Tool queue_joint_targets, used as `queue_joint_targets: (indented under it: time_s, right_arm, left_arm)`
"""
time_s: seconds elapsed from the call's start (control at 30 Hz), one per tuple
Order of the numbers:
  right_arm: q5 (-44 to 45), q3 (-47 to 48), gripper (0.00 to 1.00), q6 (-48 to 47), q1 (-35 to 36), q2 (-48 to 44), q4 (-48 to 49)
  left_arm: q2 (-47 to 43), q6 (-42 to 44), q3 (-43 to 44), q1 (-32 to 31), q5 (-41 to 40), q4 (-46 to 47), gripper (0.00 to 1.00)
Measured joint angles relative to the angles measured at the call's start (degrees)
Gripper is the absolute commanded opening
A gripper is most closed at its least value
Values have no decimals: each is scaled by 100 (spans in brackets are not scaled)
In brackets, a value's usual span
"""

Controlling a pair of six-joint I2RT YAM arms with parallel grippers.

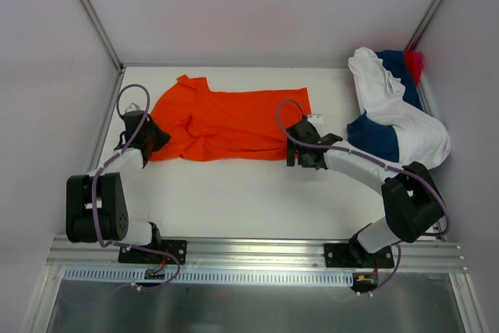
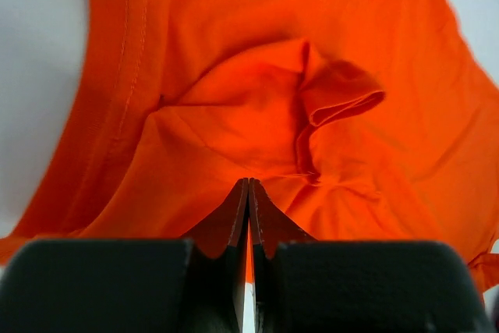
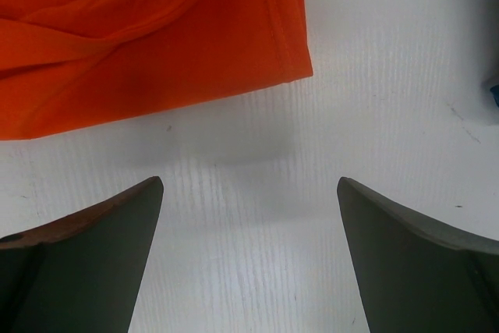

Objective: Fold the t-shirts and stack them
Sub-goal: Fold the flattened tshirt in 1/3 of the way

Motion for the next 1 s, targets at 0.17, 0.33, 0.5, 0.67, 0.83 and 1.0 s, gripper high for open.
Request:
queue_joint_targets:
  time_s: [0.17, 0.33, 0.5, 0.67, 0.83, 1.0]
  right_arm:
    - [57, 4, 99, 0, 44, 0, -96]
    - [190, 4, 99, 0, 44, 0, -173]
    - [203, 4, 100, 0, 44, 0, -192]
    - [201, 4, 99, 0, 44, 0, -210]
    - [227, 4, 99, -4, 44, 0, -229]
    - [310, 20, 99, -28, 44, -2, -313]
  left_arm:
    - [820, -328, -87, -7, 409, 219, 0]
    - [879, -402, -26, -2, 186, -216, 0]
    - [680, -166, 94, 83, -614, -1027, 0]
    - [466, 334, 476, 313, -1609, -1729, 0]
    - [470, 577, 715, 382, -2529, -2011, 0]
    - [85, 570, 638, 374, -2404, -2004, 4]
